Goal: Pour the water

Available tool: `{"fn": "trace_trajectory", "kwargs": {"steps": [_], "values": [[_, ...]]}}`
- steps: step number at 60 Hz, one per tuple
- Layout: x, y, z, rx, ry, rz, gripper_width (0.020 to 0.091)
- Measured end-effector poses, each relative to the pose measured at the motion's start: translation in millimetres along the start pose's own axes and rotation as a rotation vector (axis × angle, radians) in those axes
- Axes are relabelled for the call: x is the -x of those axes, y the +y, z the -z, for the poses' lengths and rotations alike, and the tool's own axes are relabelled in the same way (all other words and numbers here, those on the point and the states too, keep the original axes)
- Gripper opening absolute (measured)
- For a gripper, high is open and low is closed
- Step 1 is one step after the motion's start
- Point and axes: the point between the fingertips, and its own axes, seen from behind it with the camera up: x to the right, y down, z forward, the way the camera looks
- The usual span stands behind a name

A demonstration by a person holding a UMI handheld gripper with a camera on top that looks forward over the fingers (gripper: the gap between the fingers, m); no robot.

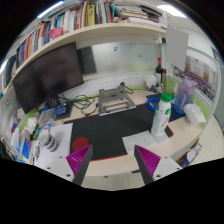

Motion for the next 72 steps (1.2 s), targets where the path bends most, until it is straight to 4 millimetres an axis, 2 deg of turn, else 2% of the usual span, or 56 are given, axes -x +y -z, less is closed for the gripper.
{"fn": "trace_trajectory", "kwargs": {"steps": [7, 14, 20, 24, 31, 38, 40, 42, 44, 45, 52, 63, 72], "values": [[-77.8, 7.5, -28.3, -0.021, 0.088, -0.001, 0.0858], [-139.1, -4.5, -56.3, -0.078, 0.148, 0.021, 0.0861], [-179.5, -26.5, -80.4, -0.149, 0.184, 0.061, 0.0859], [-195.1, -47.1, -94.1, -0.211, 0.184, 0.072, 0.0859], [-206.0, -74.6, -118.5, -0.277, 0.145, 0.117, 0.0855], [-206.0, -88.7, -142.4, -0.307, 0.104, 0.157, 0.0841], [-205.3, -90.2, -149.3, -0.31, 0.093, 0.166, 0.0803], [-204.8, -91.1, -154.6, -0.312, 0.086, 0.173, 0.0733], [-204.7, -93.9, -157.6, -0.325, 0.083, 0.175, 0.0621], [-203.3, -95.0, -159.2, -0.332, 0.078, 0.178, 0.0543], [-197.9, -101.9, -163.8, -0.384, 0.073, 0.212, 0.05], [-193.0, -109.6, -164.6, -0.464, 0.059, 0.243, 0.0371], [-194.0, -110.5, -165.2, -0.468, 0.061, 0.241, 0.0354]]}}
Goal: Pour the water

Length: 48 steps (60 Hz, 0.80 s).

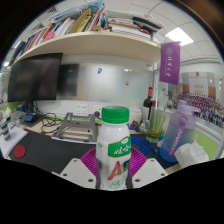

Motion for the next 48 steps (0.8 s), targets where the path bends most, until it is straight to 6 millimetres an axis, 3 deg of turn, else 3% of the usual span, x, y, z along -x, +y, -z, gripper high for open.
{"fn": "trace_trajectory", "kwargs": {"steps": [8, 12, 16, 26, 34, 42, 48], "values": [[7.9, -2.2, -0.1, 0.059, 0.025, 0.081, 0.0352], [19.9, -16.3, 7.2, 0.087, 0.05, 0.142, 0.0354], [44.7, -37.6, 16.1, 0.102, 0.057, 0.234, 0.0355], [143.9, -81.7, 28.3, 0.117, 0.006, 0.6, 0.0353], [233.5, -104.5, 32.4, 0.082, -0.062, 0.944, 0.0355], [315.3, -109.5, 38.4, 0.048, -0.132, 1.194, 0.0371], [360.6, -103.9, 38.4, 0.031, -0.172, 1.359, 0.037]]}}
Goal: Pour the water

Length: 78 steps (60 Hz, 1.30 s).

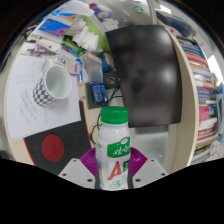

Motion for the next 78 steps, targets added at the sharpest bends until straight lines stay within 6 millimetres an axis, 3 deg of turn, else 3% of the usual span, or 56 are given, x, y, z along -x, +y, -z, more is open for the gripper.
{"fn": "trace_trajectory", "kwargs": {"steps": [8, 17, 29, 44, 53, 62, 70, 75, 78], "values": [[9.4, -36.9, -9.5, -0.013, 0.008, 0.246, 0.0369], [14.6, -60.6, -15.9, -0.009, 0.031, 0.463, 0.0371], [27.6, -70.9, -16.9, -0.004, 0.028, 0.594, 0.037], [41.2, -71.0, -17.1, 0.005, -0.019, 0.564, 0.0371], [28.7, -83.2, 1.4, -0.048, -0.07, 0.295, 0.0371], [-1.3, -83.4, 28.1, -0.1, -0.167, -0.218, 0.0384], [-18.0, -71.3, 35.8, -0.16, -0.224, -0.663, 0.0382], [-2.9, -66.7, 36.3, -0.178, -0.254, -0.916, 0.0383], [0.4, -53.8, 28.8, -0.204, -0.28, -1.039, 0.0381]]}}
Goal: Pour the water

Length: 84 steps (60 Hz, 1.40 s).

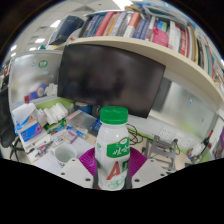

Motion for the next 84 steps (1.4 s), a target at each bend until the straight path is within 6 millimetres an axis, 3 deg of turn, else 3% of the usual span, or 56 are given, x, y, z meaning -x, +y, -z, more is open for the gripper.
{"fn": "trace_trajectory", "kwargs": {"steps": [8, 25, 40, 52, 57, 60, 71, 84], "values": [[-17.2, 33.4, -9.8, -0.069, 0.055, -0.142, 0.0382], [-1.8, 86.2, -46.6, -0.093, 0.021, -0.274, 0.0382], [-7.2, 87.0, -41.5, -0.178, 0.066, -0.27, 0.0382], [-5.9, 91.3, -41.7, -0.104, 0.083, -0.265, 0.0575], [-13.0, 91.4, -29.0, -0.084, 0.12, -0.301, 0.0793], [-15.7, 94.8, -16.1, -0.055, 0.148, -0.318, 0.0871], [-12.2, 100.1, 45.4, 0.083, 0.212, -0.352, 0.0852], [-18.7, 77.2, 103.5, 0.183, 0.296, -0.403, 0.0861]]}}
